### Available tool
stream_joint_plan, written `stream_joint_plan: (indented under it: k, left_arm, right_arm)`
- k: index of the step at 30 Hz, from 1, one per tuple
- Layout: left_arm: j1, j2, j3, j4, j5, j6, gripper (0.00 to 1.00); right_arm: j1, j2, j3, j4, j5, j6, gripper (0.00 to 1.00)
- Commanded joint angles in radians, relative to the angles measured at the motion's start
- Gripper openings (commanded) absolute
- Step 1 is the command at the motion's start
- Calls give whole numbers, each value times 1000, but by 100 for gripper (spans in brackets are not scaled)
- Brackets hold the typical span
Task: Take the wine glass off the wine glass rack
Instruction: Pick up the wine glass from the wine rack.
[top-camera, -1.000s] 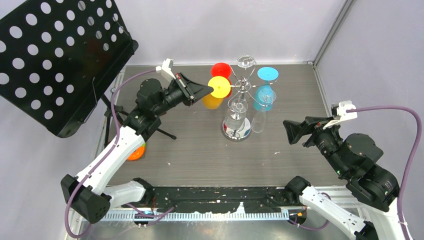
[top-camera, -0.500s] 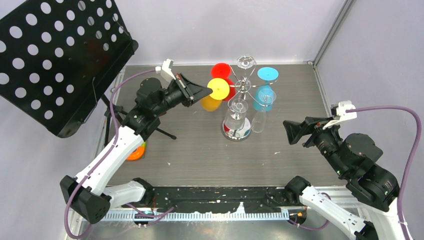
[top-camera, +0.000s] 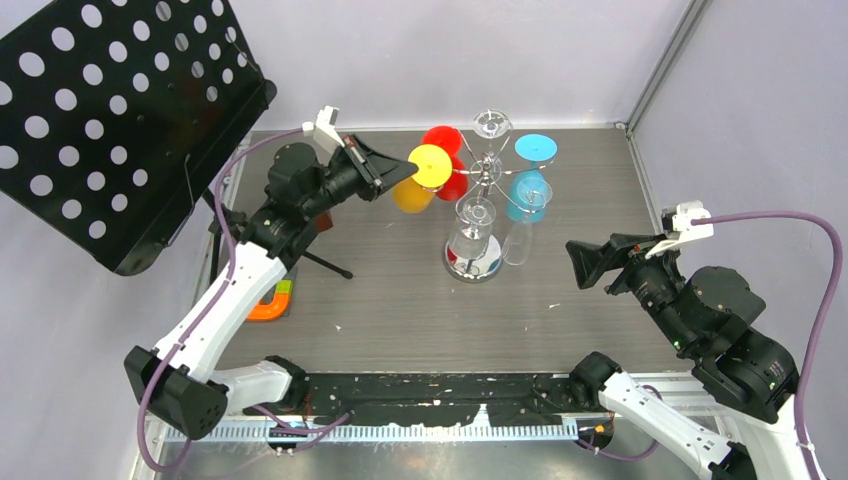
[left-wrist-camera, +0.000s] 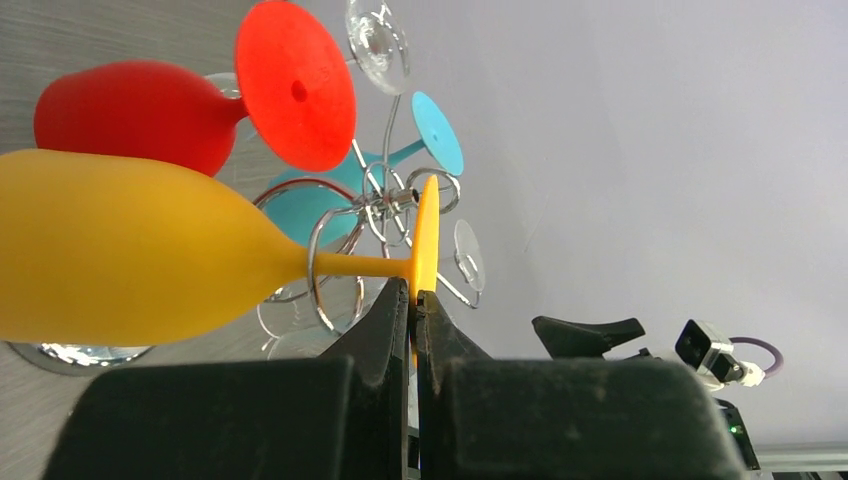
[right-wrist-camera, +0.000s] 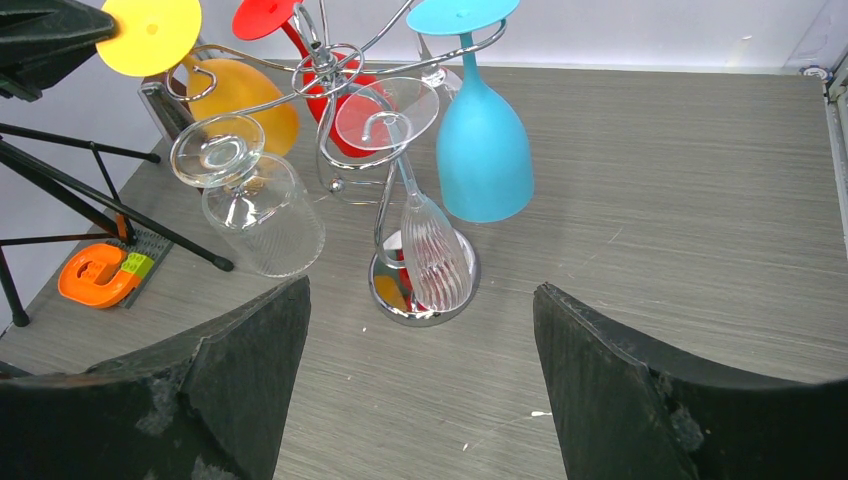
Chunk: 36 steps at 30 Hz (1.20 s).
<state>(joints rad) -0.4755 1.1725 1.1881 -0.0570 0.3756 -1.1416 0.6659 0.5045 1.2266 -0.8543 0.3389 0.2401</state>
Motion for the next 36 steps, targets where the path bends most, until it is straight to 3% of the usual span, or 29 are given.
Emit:
stream_joint_plan:
  k: [1, 18, 36]
  left_arm:
    - [5, 41, 85, 42, 57, 22, 0]
    - [-25, 114, 159, -16, 161, 87, 0]
    - [-29, 53, 90, -56, 246, 168, 0]
  right_arm:
    - [6, 14, 1, 33, 17, 2, 88]
    - [7, -10, -29, 33, 22, 9, 88]
    - [6, -8, -22, 19, 11, 39, 87]
